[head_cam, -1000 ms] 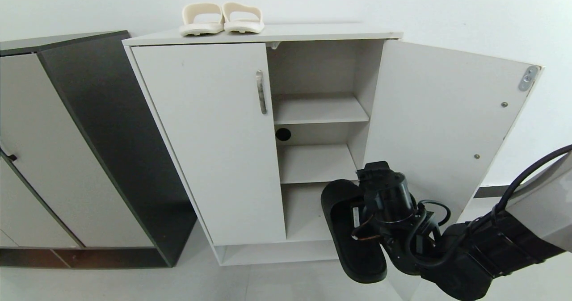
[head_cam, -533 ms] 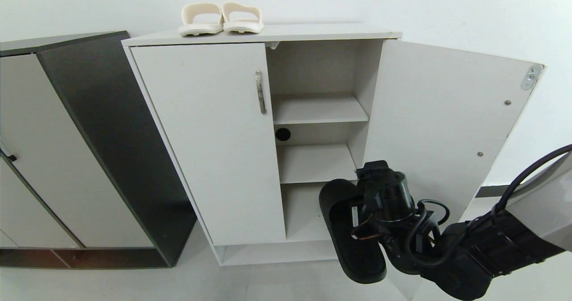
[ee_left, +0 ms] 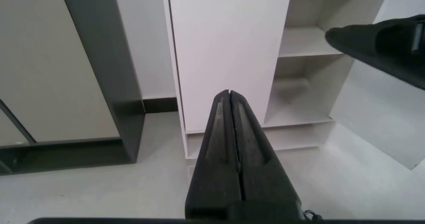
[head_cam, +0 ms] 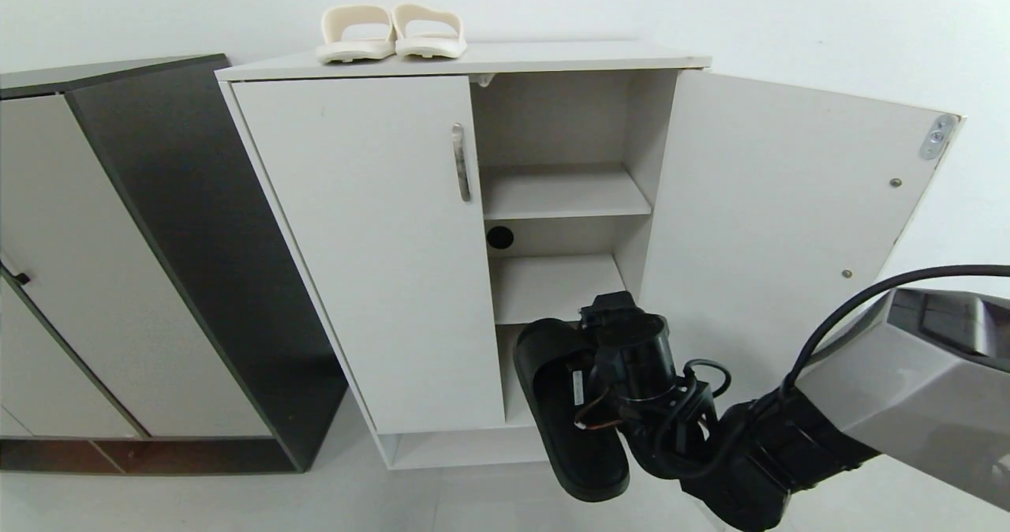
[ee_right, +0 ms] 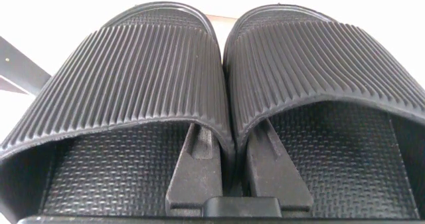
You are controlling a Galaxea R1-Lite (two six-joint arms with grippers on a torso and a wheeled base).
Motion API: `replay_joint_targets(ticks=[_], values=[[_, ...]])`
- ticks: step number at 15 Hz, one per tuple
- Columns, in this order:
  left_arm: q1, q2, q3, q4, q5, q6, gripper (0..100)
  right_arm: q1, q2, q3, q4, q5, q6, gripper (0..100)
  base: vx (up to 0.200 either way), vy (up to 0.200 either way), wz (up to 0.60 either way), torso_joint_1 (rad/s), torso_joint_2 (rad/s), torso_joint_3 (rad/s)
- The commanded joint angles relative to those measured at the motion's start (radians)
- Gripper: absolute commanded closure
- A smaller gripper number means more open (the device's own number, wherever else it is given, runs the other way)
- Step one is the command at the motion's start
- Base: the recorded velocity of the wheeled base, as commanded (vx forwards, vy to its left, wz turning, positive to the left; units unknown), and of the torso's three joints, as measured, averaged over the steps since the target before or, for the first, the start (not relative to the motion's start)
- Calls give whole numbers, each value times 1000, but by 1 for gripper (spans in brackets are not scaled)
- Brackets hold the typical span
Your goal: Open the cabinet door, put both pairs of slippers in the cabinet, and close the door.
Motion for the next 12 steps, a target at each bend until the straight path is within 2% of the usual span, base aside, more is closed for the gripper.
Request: replay_joint_targets(ticks=[1, 6, 12], values=[[0, 2, 0, 0, 0, 0, 100, 4, 63, -50, 0, 1, 0, 100, 0, 0, 0, 0, 0, 0], [0, 2, 0, 0, 0, 5, 100, 1, 128, -140, 58, -11, 0, 100, 0, 0, 0, 0, 0, 0], [0, 2, 0, 0, 0, 5, 100, 1, 148, -217, 150, -14, 83, 100, 0, 0, 0, 2, 2, -170]])
